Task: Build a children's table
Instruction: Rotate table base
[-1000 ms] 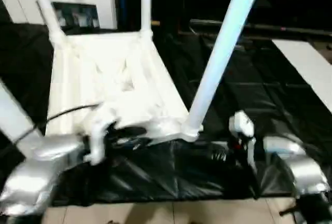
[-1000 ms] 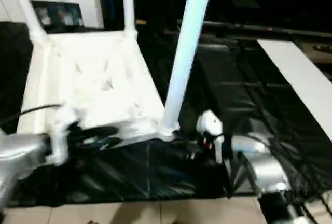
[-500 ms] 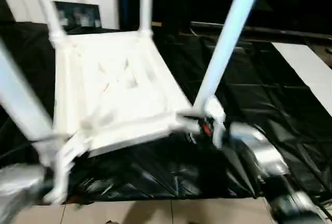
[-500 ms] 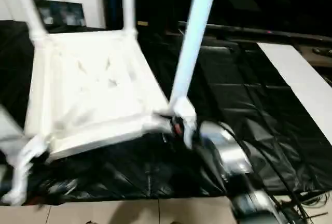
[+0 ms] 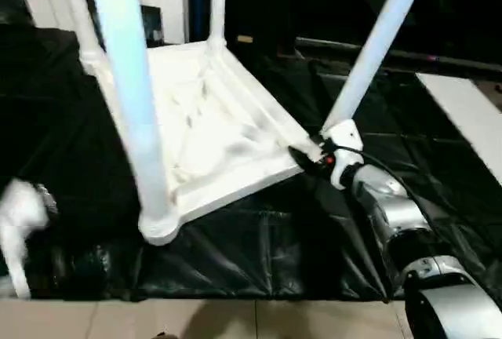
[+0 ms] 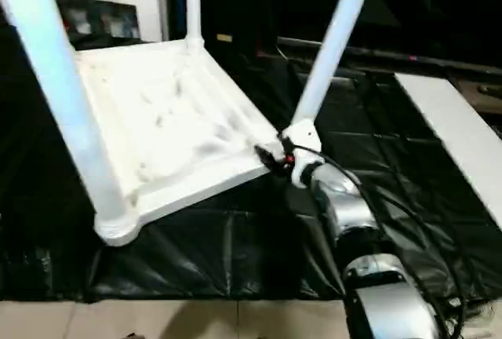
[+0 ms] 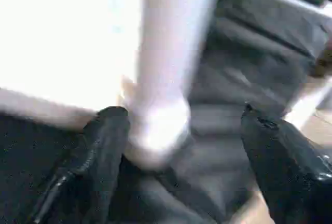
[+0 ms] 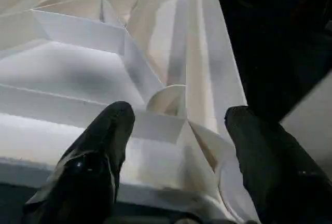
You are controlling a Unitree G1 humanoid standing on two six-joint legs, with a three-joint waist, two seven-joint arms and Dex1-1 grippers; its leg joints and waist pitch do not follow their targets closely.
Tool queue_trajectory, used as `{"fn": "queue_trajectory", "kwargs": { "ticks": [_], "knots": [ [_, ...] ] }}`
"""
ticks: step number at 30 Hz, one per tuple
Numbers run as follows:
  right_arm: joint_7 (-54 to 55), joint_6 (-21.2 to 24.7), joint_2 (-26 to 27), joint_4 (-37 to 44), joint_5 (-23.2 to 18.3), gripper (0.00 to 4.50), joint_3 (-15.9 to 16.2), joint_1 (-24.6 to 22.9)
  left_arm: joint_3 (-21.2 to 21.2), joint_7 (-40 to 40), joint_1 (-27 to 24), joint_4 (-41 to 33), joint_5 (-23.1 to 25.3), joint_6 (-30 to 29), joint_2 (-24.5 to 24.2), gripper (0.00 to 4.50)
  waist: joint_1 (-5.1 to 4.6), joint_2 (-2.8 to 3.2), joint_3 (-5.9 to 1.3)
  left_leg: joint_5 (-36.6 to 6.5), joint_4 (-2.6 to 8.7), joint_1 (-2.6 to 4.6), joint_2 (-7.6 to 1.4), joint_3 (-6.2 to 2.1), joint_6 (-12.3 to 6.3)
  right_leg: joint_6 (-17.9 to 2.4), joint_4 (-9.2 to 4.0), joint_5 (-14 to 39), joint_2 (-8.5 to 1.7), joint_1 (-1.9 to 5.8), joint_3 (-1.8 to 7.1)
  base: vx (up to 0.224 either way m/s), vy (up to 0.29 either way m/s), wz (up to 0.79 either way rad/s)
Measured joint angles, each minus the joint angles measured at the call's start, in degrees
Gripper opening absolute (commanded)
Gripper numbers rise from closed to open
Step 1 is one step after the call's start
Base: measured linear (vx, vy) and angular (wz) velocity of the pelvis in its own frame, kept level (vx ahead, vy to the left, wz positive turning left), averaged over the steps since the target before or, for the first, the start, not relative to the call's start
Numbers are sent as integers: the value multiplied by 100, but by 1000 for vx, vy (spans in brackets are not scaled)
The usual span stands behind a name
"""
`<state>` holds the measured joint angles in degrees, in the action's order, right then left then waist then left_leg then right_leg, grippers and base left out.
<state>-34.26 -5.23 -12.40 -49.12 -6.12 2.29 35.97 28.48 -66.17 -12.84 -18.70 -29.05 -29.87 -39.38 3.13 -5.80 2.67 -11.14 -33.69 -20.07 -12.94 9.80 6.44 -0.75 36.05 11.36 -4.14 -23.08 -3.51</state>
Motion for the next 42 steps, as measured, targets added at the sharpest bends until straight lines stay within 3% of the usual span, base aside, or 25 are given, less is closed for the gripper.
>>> {"fn": "queue_trajectory", "kwargs": {
  "ticks": [5, 10, 17, 20, 24, 28, 34, 42],
  "knots": [
    [-335, 303, 52, 436, -45, 327, 109, -542, -167, -1, 714, 251, -535, 11, 440, 435, -4, -31, -20, 0, -11, 9, -1, -1, 0, 1, 5, 1, 1, -2, 2, 0, 0, 0],
    [-84, 567, 26, 754, 27, 327, 211, -831, -654, -45, 1327, 538, -615, 23, 707, 435, 20, -12, -7, 0, -18, 11, 0, -4, 1, 1, 10, -3, -1, -3, 1, 0, 0, 0],
    [373, 788, -4, 944, 480, 327, 388, -940, -1356, 2, 2008, 729, -589, -16, 957, 435, 18, 6, 5, 5, -18, 9, 0, -6, 8, 3, 14, -9, 0, -3, 1, 0, 0, 0],
    [658, 863, 42, 772, 679, 327, 492, -889, -1775, 2, 2433, 992, -408, 34, 1124, 435, 47, 12, 9, 6, -20, 9, 1, -7, 10, 4, 13, -9, -3, -3, 0, 0, 0, 0],
    [776, 861, 211, 496, 640, 327, 483, -649, -2201, -90, 2695, 1018, -387, -24, 1279, 435, 20, 29, 16, 8, -21, 9, 2, -5, 12, 5, 15, -14, -4, -3, 2, 0, 0, 0],
    [881, 657, 439, 93, 593, 327, 431, -436, -2394, -130, 2772, 965, -508, -215, 1298, 435, -8, 57, 31, 9, -19, 9, 1, -5, 14, 5, 21, -14, -2, -4, 2, 0, 0, 0],
    [948, 509, 658, -310, 626, 327, 375, -215, -2678, -161, 2922, 826, -775, -729, 1410, 435, -121, 56, 29, 12, -20, 7, -1, -5, 21, 0, 21, -17, 1, -3, 3, 0, 0, 0],
    [1035, 321, 847, -717, 715, 327, 454, 55, -3519, -220, 3314, 1044, -473, -426, 1945, 435, -164, 55, 29, 18, -20, 11, -18, -14, 31, -4, 26, -23, 32, -6, 7, 0, 0, 0]
  ]
}}
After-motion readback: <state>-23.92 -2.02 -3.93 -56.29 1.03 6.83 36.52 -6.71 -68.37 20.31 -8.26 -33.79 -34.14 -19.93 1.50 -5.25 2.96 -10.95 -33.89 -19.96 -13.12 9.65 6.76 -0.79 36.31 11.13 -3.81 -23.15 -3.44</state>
